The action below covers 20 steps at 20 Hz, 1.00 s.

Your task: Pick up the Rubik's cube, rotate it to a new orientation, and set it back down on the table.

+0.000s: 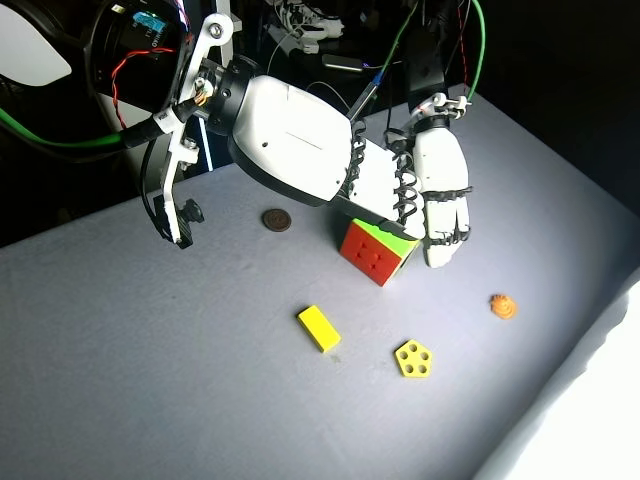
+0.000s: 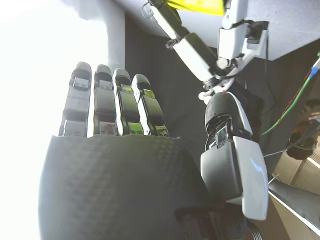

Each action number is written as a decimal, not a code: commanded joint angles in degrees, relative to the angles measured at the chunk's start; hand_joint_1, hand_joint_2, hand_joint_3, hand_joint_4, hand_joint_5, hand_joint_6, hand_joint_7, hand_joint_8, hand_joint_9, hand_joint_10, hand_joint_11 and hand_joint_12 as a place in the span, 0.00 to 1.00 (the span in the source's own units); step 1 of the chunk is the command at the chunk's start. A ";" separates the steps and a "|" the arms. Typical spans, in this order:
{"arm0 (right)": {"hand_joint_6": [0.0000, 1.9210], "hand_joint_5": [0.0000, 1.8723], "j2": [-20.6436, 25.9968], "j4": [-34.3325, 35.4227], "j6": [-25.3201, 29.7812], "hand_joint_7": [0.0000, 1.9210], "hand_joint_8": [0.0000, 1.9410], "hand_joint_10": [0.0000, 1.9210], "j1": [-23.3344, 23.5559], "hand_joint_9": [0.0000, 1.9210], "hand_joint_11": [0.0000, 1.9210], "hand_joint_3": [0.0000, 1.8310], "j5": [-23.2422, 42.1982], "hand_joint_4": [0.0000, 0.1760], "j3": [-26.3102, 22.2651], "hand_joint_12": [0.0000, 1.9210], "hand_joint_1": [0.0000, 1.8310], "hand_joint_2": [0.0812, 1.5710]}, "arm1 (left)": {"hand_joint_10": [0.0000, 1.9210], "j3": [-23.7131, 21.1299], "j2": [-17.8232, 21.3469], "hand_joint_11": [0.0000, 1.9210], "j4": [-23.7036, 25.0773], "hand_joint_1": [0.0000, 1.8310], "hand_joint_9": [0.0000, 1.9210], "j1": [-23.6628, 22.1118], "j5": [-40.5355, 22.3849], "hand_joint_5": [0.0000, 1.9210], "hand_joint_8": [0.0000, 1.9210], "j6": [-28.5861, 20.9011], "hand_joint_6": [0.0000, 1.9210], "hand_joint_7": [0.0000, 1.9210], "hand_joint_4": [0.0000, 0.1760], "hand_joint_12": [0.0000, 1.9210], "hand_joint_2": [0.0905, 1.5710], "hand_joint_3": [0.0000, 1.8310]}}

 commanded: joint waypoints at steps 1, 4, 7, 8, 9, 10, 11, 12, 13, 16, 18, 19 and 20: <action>0.00 0.00 0.32 0.24 0.33 0.00 0.00 0.00 0.25 0.02 0.00 0.00 6.66 0.00 -0.29 0.16 0.00 0.80 | 0.00 -0.34 0.64 0.00 1.83 0.28 0.00 -0.35 -3.31 0.00 0.00 -0.23 0.00 0.00 0.30 0.01 0.52 0.00; 0.00 0.00 0.33 0.24 0.33 0.00 0.00 0.00 0.25 0.01 0.00 0.00 6.67 0.00 -0.28 0.08 0.00 0.80 | 0.00 -0.61 1.41 0.00 1.67 0.28 0.00 -1.33 -2.76 0.00 0.00 0.25 0.00 0.00 0.41 0.00 0.48 0.00; 0.00 0.00 0.32 0.24 0.33 0.00 0.00 0.00 0.26 0.02 0.00 0.00 6.71 0.00 -0.28 0.14 0.00 0.80 | 0.00 -1.08 3.24 0.00 -4.16 0.29 0.00 -4.97 1.89 0.00 0.00 9.23 0.00 0.00 0.41 0.00 0.48 0.00; 0.00 0.00 0.33 0.24 0.33 0.00 0.00 0.00 0.25 0.01 0.00 0.00 6.71 0.00 -0.28 0.09 0.01 0.80 | 0.00 -1.31 3.90 0.00 -5.94 0.29 0.00 -6.30 2.88 0.00 0.00 11.77 0.00 0.00 0.38 0.00 0.47 0.00; 0.00 0.00 0.34 0.24 0.30 0.00 0.00 0.00 0.09 0.01 0.00 0.00 6.71 0.00 -0.27 0.06 0.00 0.81 | 0.00 -1.63 4.62 0.00 -6.49 0.29 0.00 -7.58 3.58 0.00 0.00 12.83 0.00 0.00 0.37 0.00 0.48 0.00; 0.00 0.00 0.37 0.24 0.29 0.00 0.00 0.00 -0.13 0.01 0.00 0.00 6.71 0.00 -0.27 0.06 0.01 0.80 | 0.00 -1.92 5.06 0.00 -8.27 0.27 0.00 -8.66 4.25 0.00 0.00 15.12 0.00 0.00 0.35 0.00 0.48 0.00; 0.00 0.00 0.40 0.24 0.21 0.00 0.00 0.00 -0.25 0.01 0.00 0.00 6.70 0.00 -0.26 0.11 0.00 0.80 | 0.00 -2.35 5.68 0.00 -11.84 0.27 0.00 -10.46 5.44 0.00 0.00 19.33 0.00 0.00 0.36 0.00 0.48 0.00; 0.00 0.00 0.41 0.24 -0.05 0.00 0.00 0.00 -0.42 0.02 0.00 0.00 6.70 0.00 -0.24 0.12 0.00 0.80 | 0.00 -2.55 6.18 0.01 -14.21 0.25 0.00 -11.78 6.96 0.00 0.00 22.63 0.00 0.00 0.28 0.00 0.50 0.00; 0.00 0.00 0.50 0.24 -0.09 0.00 0.00 0.00 -0.65 0.02 0.00 0.00 6.70 0.00 -0.22 0.08 0.00 0.80 | 0.00 -2.62 6.56 0.03 -16.23 0.24 0.01 -13.15 8.53 0.00 0.00 25.61 0.00 0.01 0.25 0.01 0.51 0.00; 0.01 0.04 0.65 0.24 -0.09 0.09 0.01 0.03 -0.80 0.10 0.00 0.00 6.72 0.00 -0.07 0.26 0.00 0.82 | 0.03 -2.66 8.01 0.00 -26.05 0.20 0.18 -16.81 15.18 0.13 0.03 38.29 0.02 0.20 0.15 0.48 0.60 0.01; 0.10 0.19 0.65 0.25 -0.09 0.29 0.08 0.30 -0.91 0.18 0.00 0.00 6.66 0.00 -0.01 0.65 0.04 0.81 | 0.16 -3.28 9.33 0.03 -29.71 0.17 0.30 -17.76 18.28 0.27 0.06 42.66 0.03 0.35 0.00 0.73 0.71 0.00; 0.22 0.21 0.64 0.25 -0.08 0.33 0.18 0.47 -0.95 0.18 0.00 0.00 6.63 0.00 -0.01 0.76 0.04 0.81 | 0.30 -3.76 10.07 0.07 -29.73 0.15 0.30 -17.85 19.24 0.32 0.08 42.78 0.02 0.39 0.00 0.77 0.75 0.00; 0.38 0.25 0.66 0.25 -0.09 0.34 0.38 0.63 -0.95 0.23 0.04 0.00 6.63 0.00 0.03 0.90 0.06 0.81 | 0.50 -4.54 11.18 0.12 -29.73 0.14 0.29 -17.95 19.80 0.39 0.27 42.78 0.04 0.39 0.00 0.81 0.78 0.00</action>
